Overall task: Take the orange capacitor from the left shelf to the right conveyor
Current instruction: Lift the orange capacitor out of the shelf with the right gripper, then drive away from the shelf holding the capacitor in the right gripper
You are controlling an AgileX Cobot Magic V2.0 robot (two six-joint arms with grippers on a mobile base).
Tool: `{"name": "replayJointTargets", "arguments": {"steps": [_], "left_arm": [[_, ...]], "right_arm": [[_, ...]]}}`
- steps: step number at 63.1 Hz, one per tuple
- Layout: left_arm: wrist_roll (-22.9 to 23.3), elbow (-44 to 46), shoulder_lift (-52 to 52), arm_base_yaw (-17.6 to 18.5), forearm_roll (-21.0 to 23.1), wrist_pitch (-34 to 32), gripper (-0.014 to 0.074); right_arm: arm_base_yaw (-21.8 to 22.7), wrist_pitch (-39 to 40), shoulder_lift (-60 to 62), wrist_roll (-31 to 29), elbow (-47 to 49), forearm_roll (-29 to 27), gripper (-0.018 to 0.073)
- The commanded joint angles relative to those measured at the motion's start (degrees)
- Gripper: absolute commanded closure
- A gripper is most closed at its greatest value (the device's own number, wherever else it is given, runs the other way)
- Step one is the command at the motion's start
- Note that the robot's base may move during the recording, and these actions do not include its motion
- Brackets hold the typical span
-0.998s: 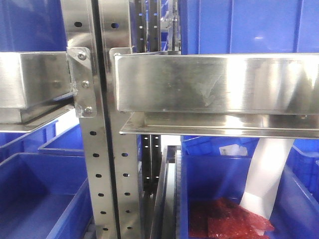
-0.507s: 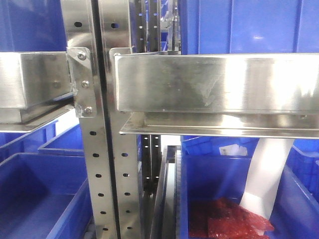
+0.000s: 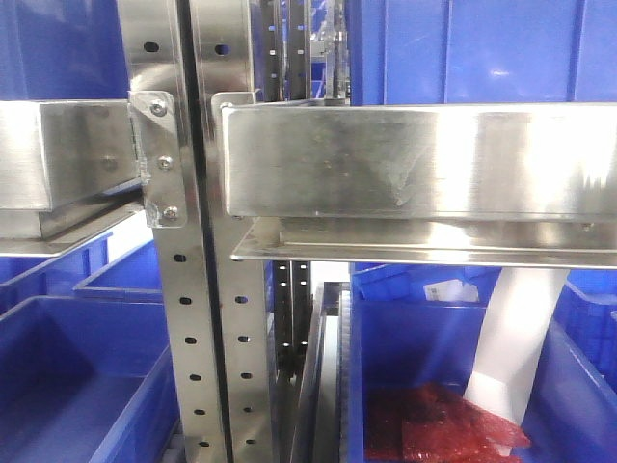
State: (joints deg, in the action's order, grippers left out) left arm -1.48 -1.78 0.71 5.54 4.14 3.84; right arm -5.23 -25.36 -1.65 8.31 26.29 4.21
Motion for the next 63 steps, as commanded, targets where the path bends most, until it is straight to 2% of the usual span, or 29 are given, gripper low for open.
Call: {"name": "replayJointTargets", "arguments": {"steps": [1, 63], "left_arm": [[0.08, 0.27, 0.65, 0.42, 0.10, -5.20, 0.0723], [0.08, 0.27, 0.65, 1.04, 0.10, -5.20, 0.0723]], "right_arm": [[0.47, 5.20, -0.79, -0.52, 1.65, 0.67, 0.0439], [0.35, 5.20, -0.79, -0.52, 1.60, 0.67, 0.0439]]}}
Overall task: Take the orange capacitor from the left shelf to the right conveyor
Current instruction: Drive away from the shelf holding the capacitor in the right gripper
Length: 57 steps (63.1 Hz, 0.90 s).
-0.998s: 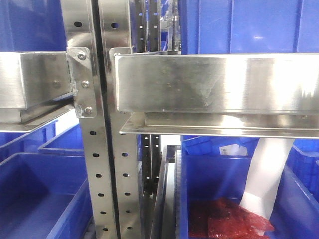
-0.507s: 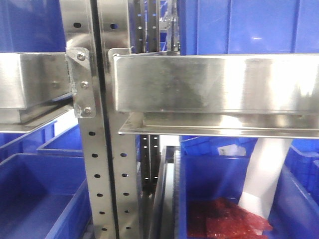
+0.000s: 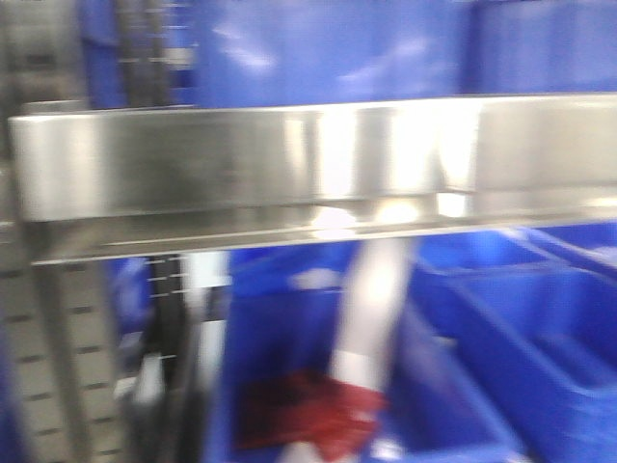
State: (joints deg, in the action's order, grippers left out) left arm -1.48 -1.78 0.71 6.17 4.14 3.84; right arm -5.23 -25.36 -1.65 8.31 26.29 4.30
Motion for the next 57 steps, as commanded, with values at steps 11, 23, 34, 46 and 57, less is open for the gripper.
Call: {"name": "replayJointTargets", "arguments": {"steps": [11, 23, 34, 46, 57], "left_arm": [[0.08, 0.27, 0.65, 0.41, 0.10, -5.20, 0.0723], [0.08, 0.27, 0.65, 0.41, 0.10, -5.20, 0.0723], [0.08, 0.27, 0.65, 0.41, 0.10, -5.20, 0.0723], [0.08, 0.27, 0.65, 0.41, 0.10, -5.20, 0.0723], [0.08, 0.27, 0.65, 0.41, 0.10, -5.20, 0.0723]], "right_arm": [[0.35, 5.20, -0.79, -0.52, 1.60, 0.58, 0.0439], [0.35, 5.20, -0.79, -0.52, 1.60, 0.58, 0.0439], [0.35, 5.20, -0.79, -0.52, 1.60, 0.58, 0.0439], [0.35, 5.20, -0.79, -0.52, 1.60, 0.58, 0.0439], [0.35, 5.20, -0.79, -0.52, 1.60, 0.58, 0.0439]]}}
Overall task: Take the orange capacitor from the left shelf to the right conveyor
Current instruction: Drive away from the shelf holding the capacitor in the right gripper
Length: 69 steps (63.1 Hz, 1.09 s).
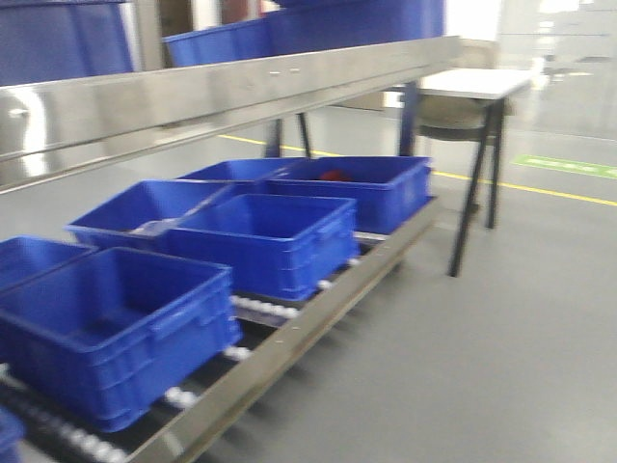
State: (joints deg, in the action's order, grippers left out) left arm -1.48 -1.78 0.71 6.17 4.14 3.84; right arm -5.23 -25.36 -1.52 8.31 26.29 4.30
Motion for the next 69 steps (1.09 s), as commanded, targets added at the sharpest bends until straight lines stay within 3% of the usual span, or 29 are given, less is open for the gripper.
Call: {"name": "replayJointTargets", "arguments": {"steps": [1, 69], "left_arm": [[0.08, 0.27, 0.65, 0.41, 0.10, -5.20, 0.0723], [0.08, 0.27, 0.65, 0.41, 0.10, -5.20, 0.0723]], "right_arm": [[0.35, 5.20, -0.92, -0.52, 1.60, 0.58, 0.0439], [0.35, 5.20, -0.92, -0.52, 1.60, 0.58, 0.0439]]}}
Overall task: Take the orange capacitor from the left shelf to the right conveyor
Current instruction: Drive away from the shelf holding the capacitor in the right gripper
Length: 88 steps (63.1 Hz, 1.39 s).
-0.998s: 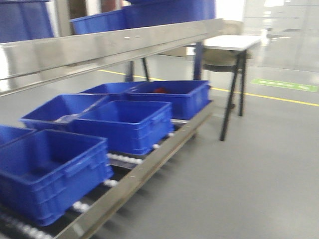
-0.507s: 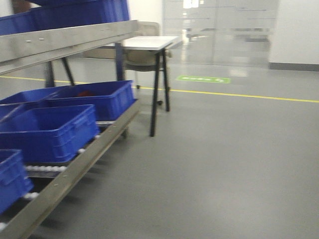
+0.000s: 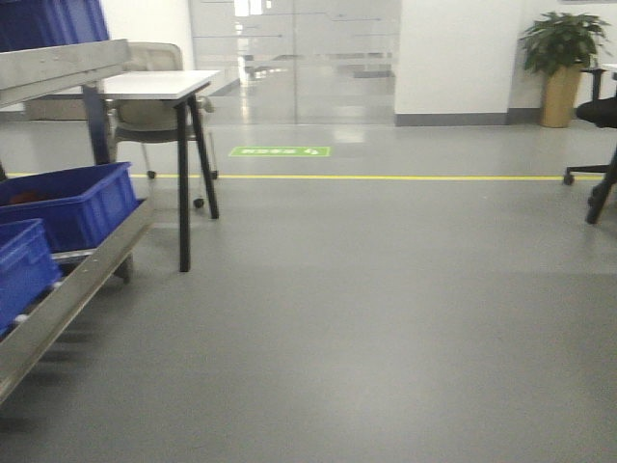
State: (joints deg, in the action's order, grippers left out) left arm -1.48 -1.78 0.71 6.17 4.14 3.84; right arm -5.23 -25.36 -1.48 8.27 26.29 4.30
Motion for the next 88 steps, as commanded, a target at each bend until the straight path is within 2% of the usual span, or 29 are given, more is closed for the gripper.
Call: {"name": "replayJointTargets", "arguments": {"steps": [1, 88], "left_arm": [[0.08, 0.27, 0.65, 0.41, 0.10, -5.20, 0.0723], [0.08, 0.27, 0.65, 0.41, 0.10, -5.20, 0.0723]], "right_arm": [[0.35, 5.20, -0.96, -0.49, 1.60, 0.58, 0.0439], [0.35, 5.20, -0.96, -0.49, 1.60, 0.58, 0.0439]]}}
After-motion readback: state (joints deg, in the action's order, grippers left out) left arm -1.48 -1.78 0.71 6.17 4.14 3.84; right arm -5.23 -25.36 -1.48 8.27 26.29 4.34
